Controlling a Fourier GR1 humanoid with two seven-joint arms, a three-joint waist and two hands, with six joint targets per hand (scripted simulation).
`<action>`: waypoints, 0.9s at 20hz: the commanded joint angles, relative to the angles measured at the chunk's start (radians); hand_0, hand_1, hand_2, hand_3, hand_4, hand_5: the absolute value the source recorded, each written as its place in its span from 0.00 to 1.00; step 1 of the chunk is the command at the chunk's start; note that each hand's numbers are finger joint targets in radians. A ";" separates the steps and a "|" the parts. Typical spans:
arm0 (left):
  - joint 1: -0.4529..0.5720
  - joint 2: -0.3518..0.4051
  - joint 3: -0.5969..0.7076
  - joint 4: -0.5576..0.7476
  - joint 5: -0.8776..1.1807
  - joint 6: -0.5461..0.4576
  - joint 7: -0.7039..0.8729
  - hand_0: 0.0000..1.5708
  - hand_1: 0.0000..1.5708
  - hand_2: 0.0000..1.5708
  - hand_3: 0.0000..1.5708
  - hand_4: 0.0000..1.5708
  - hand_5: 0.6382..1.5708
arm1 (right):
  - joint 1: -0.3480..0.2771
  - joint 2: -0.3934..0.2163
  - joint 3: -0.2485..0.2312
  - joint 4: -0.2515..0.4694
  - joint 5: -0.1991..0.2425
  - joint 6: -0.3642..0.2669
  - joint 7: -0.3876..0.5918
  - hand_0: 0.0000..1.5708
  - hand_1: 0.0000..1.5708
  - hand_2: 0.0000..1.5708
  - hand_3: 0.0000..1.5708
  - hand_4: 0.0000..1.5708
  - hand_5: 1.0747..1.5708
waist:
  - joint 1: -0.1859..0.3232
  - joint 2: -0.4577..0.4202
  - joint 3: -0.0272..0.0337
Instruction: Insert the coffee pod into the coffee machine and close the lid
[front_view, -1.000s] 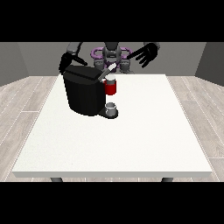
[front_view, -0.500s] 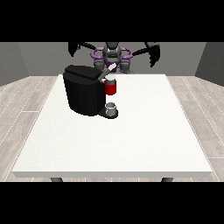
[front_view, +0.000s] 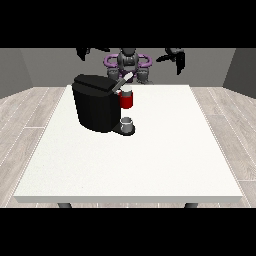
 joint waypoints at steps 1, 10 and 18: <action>0.015 -0.011 -0.051 -0.103 0.036 -0.028 0.026 0.00 0.00 0.00 0.00 0.25 1.00 | -0.069 -0.059 -0.089 0.083 -0.047 0.015 -0.013 0.00 0.00 0.00 0.00 0.11 1.00 | 0.070 0.065 0.0004; 0.097 -0.004 -0.100 -0.327 0.110 0.005 0.142 0.00 0.00 0.00 0.00 0.23 1.00 | -0.133 0.000 -0.090 0.172 -0.109 0.016 0.007 0.00 0.00 0.00 0.00 0.11 1.00 | 0.056 0.117 0.0001; 0.209 0.002 -0.153 -0.470 0.147 0.050 0.168 0.00 0.00 0.00 0.00 0.23 1.00 | -0.206 0.061 0.004 0.187 -0.073 0.004 0.065 0.00 0.00 0.00 0.00 0.00 1.00 | -0.001 0.157 -0.0002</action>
